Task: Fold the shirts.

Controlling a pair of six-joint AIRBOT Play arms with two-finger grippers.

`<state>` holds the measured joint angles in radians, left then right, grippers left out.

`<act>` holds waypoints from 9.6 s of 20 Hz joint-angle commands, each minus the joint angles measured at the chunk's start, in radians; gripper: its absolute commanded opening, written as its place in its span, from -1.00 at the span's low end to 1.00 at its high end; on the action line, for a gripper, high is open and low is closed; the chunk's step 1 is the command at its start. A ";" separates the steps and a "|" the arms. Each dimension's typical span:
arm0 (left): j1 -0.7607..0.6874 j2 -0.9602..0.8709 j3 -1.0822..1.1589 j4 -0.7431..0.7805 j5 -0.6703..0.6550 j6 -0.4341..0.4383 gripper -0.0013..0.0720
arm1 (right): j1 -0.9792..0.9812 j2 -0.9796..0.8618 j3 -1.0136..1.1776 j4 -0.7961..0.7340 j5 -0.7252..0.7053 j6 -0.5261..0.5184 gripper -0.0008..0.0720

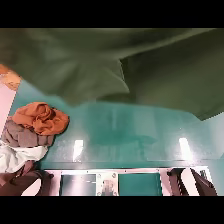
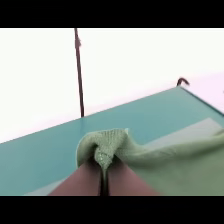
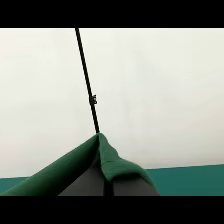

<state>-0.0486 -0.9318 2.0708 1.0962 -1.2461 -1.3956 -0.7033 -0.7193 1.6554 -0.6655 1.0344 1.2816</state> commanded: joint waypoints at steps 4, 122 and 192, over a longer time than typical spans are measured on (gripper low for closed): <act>0.000 -0.072 -0.235 -0.008 -0.044 -0.089 -0.90 | 0.108 -0.056 -0.328 0.000 -0.027 -0.035 -0.95; -0.016 -0.099 -0.581 -0.083 0.326 0.086 -0.90 | 0.110 -0.273 -0.337 0.167 -0.085 -0.143 -0.94; -0.211 -0.295 -1.579 -0.597 0.504 0.145 -0.82 | 0.038 -0.396 -1.379 0.196 -0.231 0.005 -0.01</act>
<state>-0.2440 -1.2221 0.4728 0.5823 -0.7658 -1.3216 -0.6849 -1.0637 0.2813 -0.5884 0.8394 1.3449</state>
